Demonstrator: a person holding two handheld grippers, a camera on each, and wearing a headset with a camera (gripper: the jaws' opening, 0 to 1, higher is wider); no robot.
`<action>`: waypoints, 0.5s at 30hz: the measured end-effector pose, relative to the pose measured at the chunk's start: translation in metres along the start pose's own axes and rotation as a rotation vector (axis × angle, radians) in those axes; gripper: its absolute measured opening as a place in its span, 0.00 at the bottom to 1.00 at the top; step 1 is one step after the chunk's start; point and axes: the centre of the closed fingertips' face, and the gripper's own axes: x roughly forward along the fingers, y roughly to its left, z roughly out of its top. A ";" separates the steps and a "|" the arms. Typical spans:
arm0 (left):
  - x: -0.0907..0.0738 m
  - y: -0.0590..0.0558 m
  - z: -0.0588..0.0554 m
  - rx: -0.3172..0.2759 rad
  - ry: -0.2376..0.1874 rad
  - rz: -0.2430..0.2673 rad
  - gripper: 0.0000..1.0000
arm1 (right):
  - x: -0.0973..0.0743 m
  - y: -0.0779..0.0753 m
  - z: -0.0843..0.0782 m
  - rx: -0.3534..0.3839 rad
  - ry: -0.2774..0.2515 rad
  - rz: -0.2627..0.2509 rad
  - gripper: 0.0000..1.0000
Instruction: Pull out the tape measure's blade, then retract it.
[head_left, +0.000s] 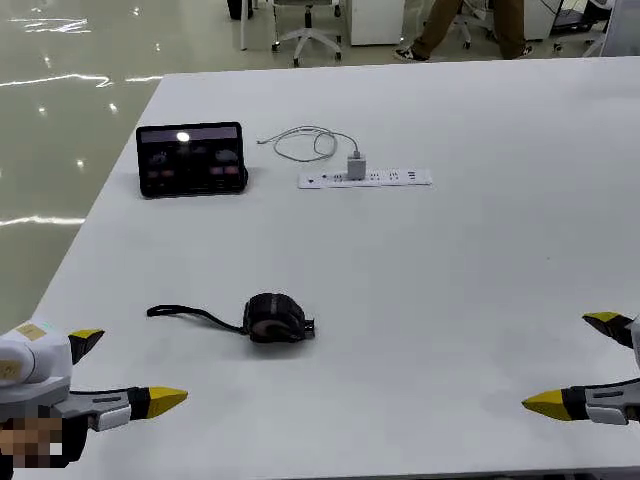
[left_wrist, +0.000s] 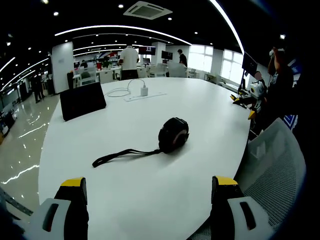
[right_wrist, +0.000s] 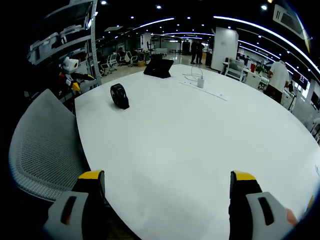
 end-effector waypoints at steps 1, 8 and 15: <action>0.000 0.000 0.000 0.001 -0.001 0.000 1.00 | 0.000 0.000 0.000 0.002 -0.001 0.000 1.00; 0.002 -0.002 -0.002 0.006 0.006 -0.008 1.00 | 0.003 0.002 0.000 -0.005 0.005 0.010 1.00; 0.010 -0.005 0.000 0.034 0.023 -0.036 1.00 | 0.010 0.006 0.008 -0.006 -0.001 0.034 1.00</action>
